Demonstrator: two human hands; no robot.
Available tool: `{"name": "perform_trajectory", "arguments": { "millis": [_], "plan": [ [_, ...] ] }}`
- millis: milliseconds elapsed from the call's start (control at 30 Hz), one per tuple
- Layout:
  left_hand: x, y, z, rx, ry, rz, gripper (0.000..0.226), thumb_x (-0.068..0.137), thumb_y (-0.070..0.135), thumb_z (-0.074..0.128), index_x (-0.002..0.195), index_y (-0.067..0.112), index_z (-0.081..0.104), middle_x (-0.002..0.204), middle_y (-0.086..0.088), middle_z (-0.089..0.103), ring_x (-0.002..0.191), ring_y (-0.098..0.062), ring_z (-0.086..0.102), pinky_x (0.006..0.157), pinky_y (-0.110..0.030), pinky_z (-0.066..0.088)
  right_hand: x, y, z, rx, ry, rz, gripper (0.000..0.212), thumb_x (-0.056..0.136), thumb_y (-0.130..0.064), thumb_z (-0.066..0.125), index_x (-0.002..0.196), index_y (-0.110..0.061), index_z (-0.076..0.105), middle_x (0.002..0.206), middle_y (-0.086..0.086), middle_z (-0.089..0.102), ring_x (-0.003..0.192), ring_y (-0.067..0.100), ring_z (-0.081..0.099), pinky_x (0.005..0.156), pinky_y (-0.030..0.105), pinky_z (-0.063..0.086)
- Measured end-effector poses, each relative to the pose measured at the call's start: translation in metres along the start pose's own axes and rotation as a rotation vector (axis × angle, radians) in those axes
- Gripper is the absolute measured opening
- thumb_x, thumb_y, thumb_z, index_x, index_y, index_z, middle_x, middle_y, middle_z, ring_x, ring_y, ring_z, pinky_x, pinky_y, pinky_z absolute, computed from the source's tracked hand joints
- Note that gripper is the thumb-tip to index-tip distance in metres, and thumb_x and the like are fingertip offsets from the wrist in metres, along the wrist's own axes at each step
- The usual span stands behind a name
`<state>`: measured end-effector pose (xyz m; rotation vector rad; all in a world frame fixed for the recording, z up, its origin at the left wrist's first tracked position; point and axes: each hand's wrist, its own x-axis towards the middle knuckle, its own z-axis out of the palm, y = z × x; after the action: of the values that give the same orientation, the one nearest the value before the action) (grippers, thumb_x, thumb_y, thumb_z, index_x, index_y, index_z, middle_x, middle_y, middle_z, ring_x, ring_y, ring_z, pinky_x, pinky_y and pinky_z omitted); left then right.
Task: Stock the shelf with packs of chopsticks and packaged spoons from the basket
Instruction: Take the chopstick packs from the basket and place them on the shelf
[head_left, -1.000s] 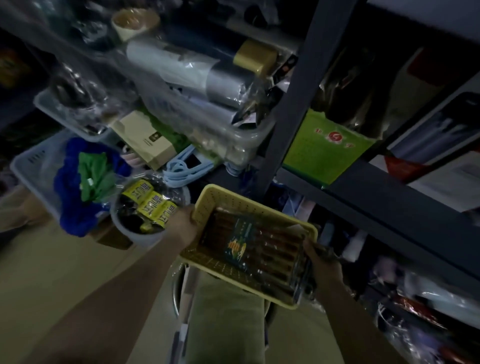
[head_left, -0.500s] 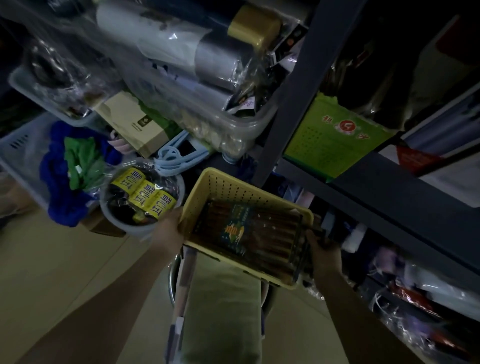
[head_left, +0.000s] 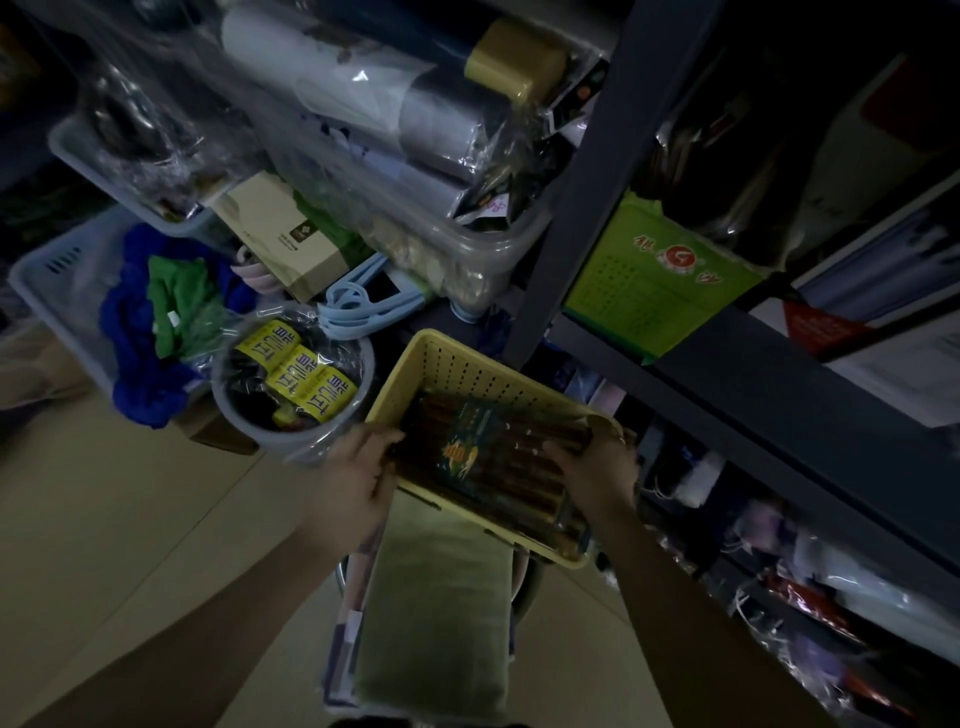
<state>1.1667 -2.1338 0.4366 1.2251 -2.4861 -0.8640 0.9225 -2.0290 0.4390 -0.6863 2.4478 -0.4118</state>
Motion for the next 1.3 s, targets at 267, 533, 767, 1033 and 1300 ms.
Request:
{"name": "perform_trajectory", "arguments": {
  "millis": [267, 533, 767, 1033, 1300],
  "plan": [
    [-0.018, 0.071, 0.004, -0.868, -0.309, -0.807, 0.019, 0.091, 0.031, 0.049, 0.098, 0.014, 0.054, 0.092, -0.007, 0.062, 0.081, -0.018, 0.060, 0.066, -0.026, 0.047, -0.041, -0.018, -0.054, 0.716, -0.146, 0.055, 0.018, 0.089, -0.009, 0.060, 0.072, -0.009, 0.056, 0.075, 0.007, 0.059, 0.069, 0.016, 0.060, 0.047, 0.017, 0.050],
    [-0.020, 0.118, 0.000, -1.412, -0.179, -1.069, 0.016, 0.083, 0.018, 0.063, 0.095, 0.012, 0.055, 0.086, -0.006, 0.064, 0.077, -0.018, 0.063, 0.066, -0.030, 0.052, -0.073, 0.019, -0.084, 0.952, -0.355, 0.050, 0.024, 0.092, -0.006, 0.050, 0.112, -0.006, 0.063, 0.104, 0.010, 0.065, 0.089, 0.016, 0.067, 0.069, 0.026, 0.054],
    [-0.018, 0.131, -0.016, -1.434, 0.015, -1.034, 0.007, 0.087, 0.015, 0.055, 0.090, 0.009, 0.057, 0.066, -0.004, 0.054, 0.050, -0.009, 0.049, 0.038, -0.015, 0.041, -0.079, 0.015, -0.096, 0.770, -0.634, -0.088, 0.013, 0.091, -0.021, 0.056, 0.099, -0.023, 0.065, 0.073, 0.000, 0.074, 0.061, 0.016, 0.068, 0.054, 0.024, 0.055],
    [-0.018, 0.118, -0.070, -0.879, 0.052, -0.633, 0.016, 0.087, 0.011, 0.056, 0.098, 0.021, 0.054, 0.085, 0.001, 0.058, 0.076, -0.015, 0.055, 0.068, -0.026, 0.044, -0.025, 0.025, -0.055, 0.108, -0.442, -0.251, 0.019, 0.090, -0.025, 0.052, 0.082, -0.010, 0.058, 0.079, 0.016, 0.056, 0.078, 0.019, 0.053, 0.075, 0.030, 0.039],
    [-0.029, 0.071, -0.053, -0.445, 0.006, -0.476, 0.039, 0.091, 0.012, 0.049, 0.129, 0.012, 0.040, 0.110, 0.007, 0.049, 0.106, -0.009, 0.047, 0.074, -0.015, 0.035, 0.011, 0.021, 0.008, -0.565, -0.320, -0.270, 0.089, 0.074, -0.054, 0.067, 0.142, -0.011, 0.028, 0.143, 0.016, 0.041, 0.130, 0.036, 0.041, 0.104, 0.046, 0.039]
  ]
}}
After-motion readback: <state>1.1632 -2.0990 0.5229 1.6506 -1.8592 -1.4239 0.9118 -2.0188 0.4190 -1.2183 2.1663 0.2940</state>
